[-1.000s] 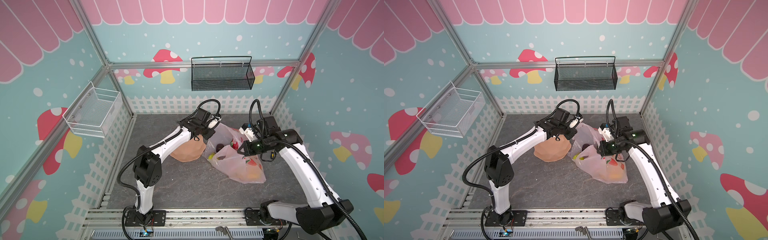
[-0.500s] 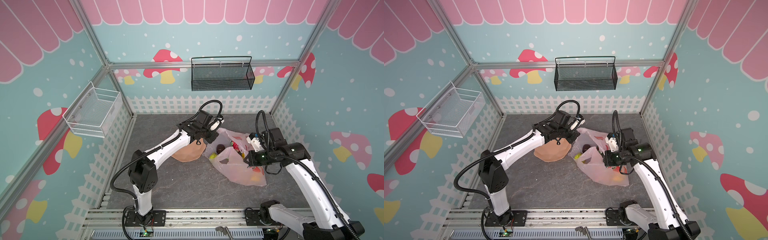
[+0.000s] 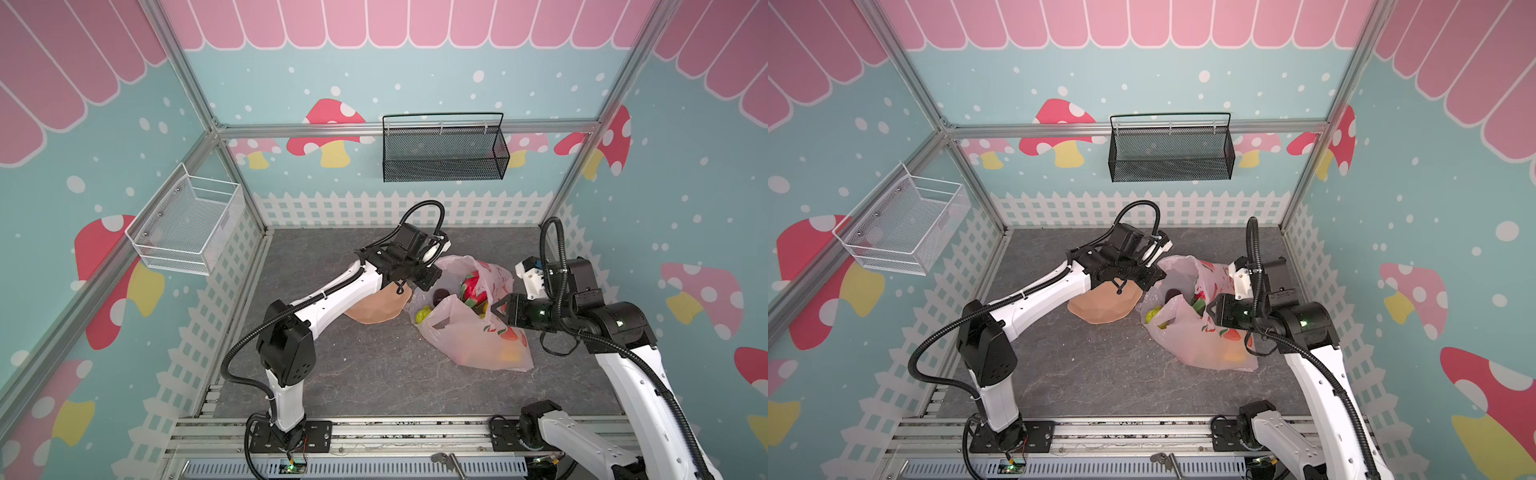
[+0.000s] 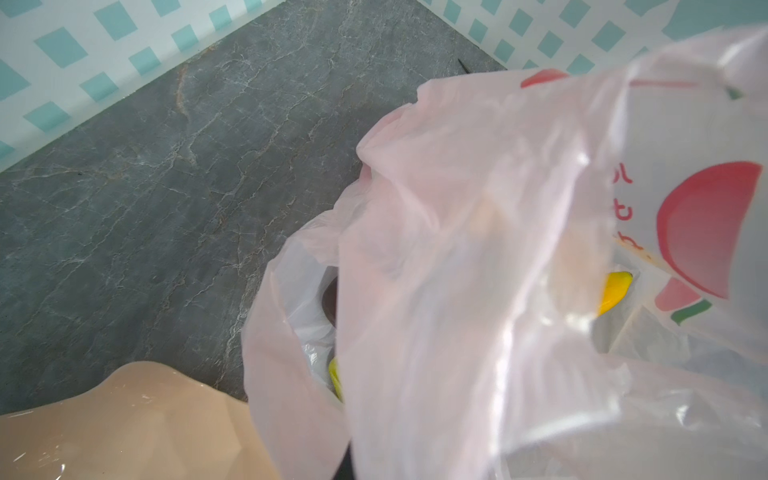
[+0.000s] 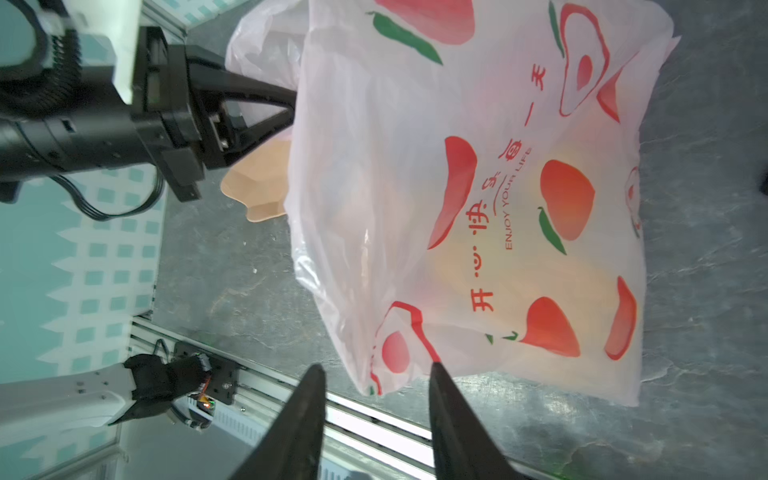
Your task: Place the fruits into the plastic bag
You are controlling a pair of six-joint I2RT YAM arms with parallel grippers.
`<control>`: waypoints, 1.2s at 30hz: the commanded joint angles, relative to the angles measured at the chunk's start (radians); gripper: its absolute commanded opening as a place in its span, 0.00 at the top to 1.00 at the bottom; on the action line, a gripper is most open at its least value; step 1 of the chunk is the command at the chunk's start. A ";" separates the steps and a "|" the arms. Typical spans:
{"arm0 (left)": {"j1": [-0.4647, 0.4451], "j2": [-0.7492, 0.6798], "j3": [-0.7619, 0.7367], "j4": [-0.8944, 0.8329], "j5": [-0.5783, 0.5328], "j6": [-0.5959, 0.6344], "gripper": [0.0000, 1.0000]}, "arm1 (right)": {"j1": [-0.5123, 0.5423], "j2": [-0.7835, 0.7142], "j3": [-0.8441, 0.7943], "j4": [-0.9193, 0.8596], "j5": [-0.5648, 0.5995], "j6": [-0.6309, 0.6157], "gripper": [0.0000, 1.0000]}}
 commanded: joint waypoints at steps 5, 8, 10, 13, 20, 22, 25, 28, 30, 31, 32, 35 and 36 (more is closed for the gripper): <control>-0.003 -0.022 0.022 -0.016 0.043 -0.017 1.00 | 0.001 -0.022 0.199 0.017 0.038 0.078 0.34; -0.003 -0.022 0.019 -0.024 0.047 -0.016 1.00 | 0.001 -0.010 0.265 0.067 -0.060 0.107 0.33; 0.000 -0.024 0.016 -0.024 0.041 -0.020 1.00 | 0.002 0.007 0.253 0.118 -0.185 0.157 0.38; 0.007 -0.021 0.015 -0.031 0.019 -0.029 1.00 | 0.018 0.010 0.192 0.232 -0.309 0.266 0.42; 0.033 -0.014 0.014 -0.032 -0.042 -0.068 1.00 | 0.083 -0.030 0.149 0.361 -0.293 0.413 0.40; 0.036 -0.012 0.015 -0.032 -0.042 -0.071 1.00 | 0.113 -0.018 0.120 0.362 -0.282 0.414 0.39; 0.039 -0.008 0.019 -0.032 -0.040 -0.073 1.00 | 0.173 0.029 0.123 0.360 -0.235 0.402 0.39; 0.042 -0.007 0.021 -0.033 -0.043 -0.077 1.00 | 0.246 0.099 0.189 0.321 -0.143 0.384 0.38; 0.043 -0.003 0.023 -0.038 -0.045 -0.081 1.00 | 0.310 0.167 0.259 0.224 -0.032 0.382 0.38; 0.043 -0.002 0.022 -0.040 -0.044 -0.082 1.00 | 0.356 0.203 0.300 0.166 0.035 0.393 0.38; 0.043 -0.002 0.020 -0.039 -0.044 -0.082 1.00 | 0.399 0.230 0.320 0.138 0.088 0.409 0.38; 0.047 0.001 0.014 -0.039 -0.048 -0.083 1.00 | 0.542 0.285 0.334 0.161 0.198 0.488 0.38; 0.049 0.001 0.014 -0.039 -0.048 -0.085 1.00 | 0.588 0.299 0.333 0.177 0.231 0.516 0.38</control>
